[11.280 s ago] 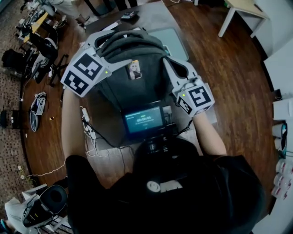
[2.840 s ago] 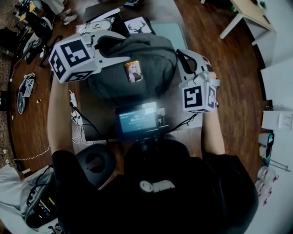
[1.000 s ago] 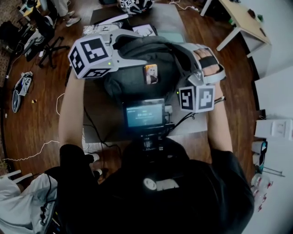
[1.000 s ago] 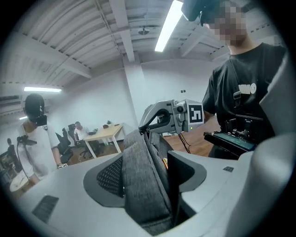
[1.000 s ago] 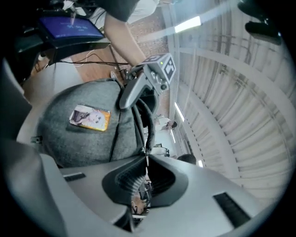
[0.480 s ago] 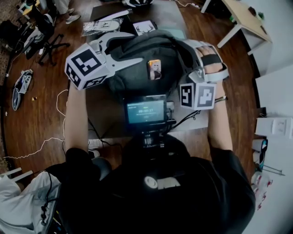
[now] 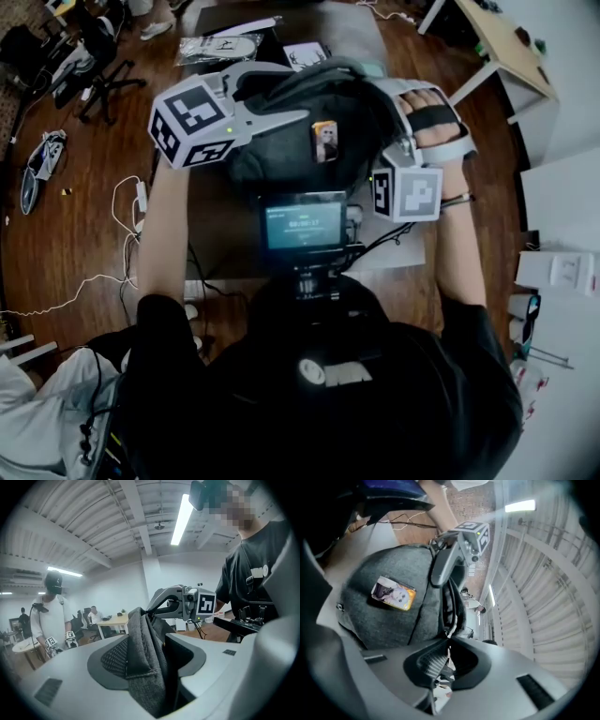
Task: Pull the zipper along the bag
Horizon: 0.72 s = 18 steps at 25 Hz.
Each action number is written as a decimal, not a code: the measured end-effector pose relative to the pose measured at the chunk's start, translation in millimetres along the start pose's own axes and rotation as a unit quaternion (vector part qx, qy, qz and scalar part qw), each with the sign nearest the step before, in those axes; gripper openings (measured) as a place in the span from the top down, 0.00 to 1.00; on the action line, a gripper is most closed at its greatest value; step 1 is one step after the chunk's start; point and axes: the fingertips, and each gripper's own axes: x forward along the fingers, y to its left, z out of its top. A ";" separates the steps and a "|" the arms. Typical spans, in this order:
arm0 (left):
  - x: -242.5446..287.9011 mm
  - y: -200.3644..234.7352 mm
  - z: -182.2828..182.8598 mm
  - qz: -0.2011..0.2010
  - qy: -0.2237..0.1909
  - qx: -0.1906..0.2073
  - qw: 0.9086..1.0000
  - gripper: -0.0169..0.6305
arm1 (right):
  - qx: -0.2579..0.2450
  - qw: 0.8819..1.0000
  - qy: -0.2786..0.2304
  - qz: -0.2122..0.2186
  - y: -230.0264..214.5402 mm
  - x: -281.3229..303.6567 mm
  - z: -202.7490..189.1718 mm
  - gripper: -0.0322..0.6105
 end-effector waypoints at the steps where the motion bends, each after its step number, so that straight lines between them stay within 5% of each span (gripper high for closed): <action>1: -1.0 0.0 1.6 0.002 -0.003 0.005 1.000 0.62 | 0.023 1.000 -0.004 0.005 -3.1 -2.2 -2.9 0.90; 4: -3.0 -4.6 7.6 0.001 -0.023 0.018 1.000 0.59 | 0.126 0.992 -0.027 0.013 -3.7 -12.6 -17.0 0.87; 6: -5.0 -5.1 10.1 0.007 -0.038 0.021 0.999 0.59 | 0.212 0.975 -0.060 0.010 -10.3 -19.9 -26.8 0.79; 8: -8.9 -1.6 8.5 0.020 -0.047 0.022 0.998 0.59 | 0.329 0.937 -0.114 0.005 -24.0 -28.8 -35.2 0.78; 11: -16.7 1.2 7.2 0.028 -0.065 0.010 0.997 0.59 | 0.490 0.853 -0.170 0.058 -32.1 -45.9 -45.1 0.75; 13: -19.9 0.4 8.0 0.032 -0.080 -0.006 0.996 0.59 | 0.516 0.819 -0.214 0.133 -28.2 -53.1 -36.6 0.48; 15: -25.5 1.6 7.4 0.048 -0.096 -0.016 0.994 0.59 | 0.501 0.811 -0.242 0.181 -25.3 -50.9 -25.3 0.31; 18: -53.6 7.7 -1.5 0.099 -0.121 -0.030 0.987 0.59 | 0.459 0.821 -0.245 0.236 -15.4 -29.8 -8.7 0.26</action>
